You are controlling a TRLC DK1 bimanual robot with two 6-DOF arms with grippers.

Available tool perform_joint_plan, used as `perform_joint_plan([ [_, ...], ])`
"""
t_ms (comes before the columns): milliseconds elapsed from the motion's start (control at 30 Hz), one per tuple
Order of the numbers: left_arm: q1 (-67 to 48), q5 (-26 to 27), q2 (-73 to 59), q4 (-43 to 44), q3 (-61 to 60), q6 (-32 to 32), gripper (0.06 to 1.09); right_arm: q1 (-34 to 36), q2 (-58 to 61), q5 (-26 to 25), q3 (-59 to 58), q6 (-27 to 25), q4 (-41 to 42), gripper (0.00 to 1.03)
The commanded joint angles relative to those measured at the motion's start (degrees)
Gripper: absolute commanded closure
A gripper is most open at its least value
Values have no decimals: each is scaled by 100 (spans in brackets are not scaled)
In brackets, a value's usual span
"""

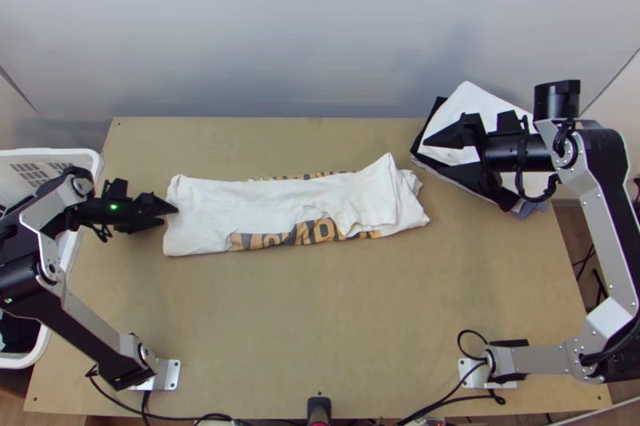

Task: Fold the t-shirt

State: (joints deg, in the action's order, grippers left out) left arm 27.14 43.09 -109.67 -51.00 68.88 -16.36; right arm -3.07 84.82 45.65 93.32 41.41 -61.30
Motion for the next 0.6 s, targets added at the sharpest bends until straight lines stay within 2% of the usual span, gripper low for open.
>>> perform_joint_plan([
  [0, -578, 6, 16, 222, -200, 326, 11, -1, -35, -3, -86, -36, -5, 4],
  [300, -1703, 15, 314, 1075, -165, 1451, 13, -97, -97, -3, -262, -151, -5, 4],
  [333, -1764, 15, 341, 1154, -156, 1610, 21, -97, -114, -3, -305, -168, -5, 4],
  [367, -1808, 15, 350, 1163, -147, 1689, 33, -106, -141, -3, -341, -195, -5, 4],
  [400, -1826, 15, 367, 1216, -138, 1785, 51, -115, -167, -3, -385, -195, -5, 4],
  [433, -1817, 15, 376, 1295, -129, 1891, 75, -124, -202, -3, -446, -203, -5, 4],
  [467, -1791, 15, 376, 1303, -112, 1891, 102, -124, -229, -3, -499, -230, -5, 4],
  [567, -1483, 15, 420, 1233, -85, 1847, 105, -124, -308, -3, -648, -282, -5, 4],
])
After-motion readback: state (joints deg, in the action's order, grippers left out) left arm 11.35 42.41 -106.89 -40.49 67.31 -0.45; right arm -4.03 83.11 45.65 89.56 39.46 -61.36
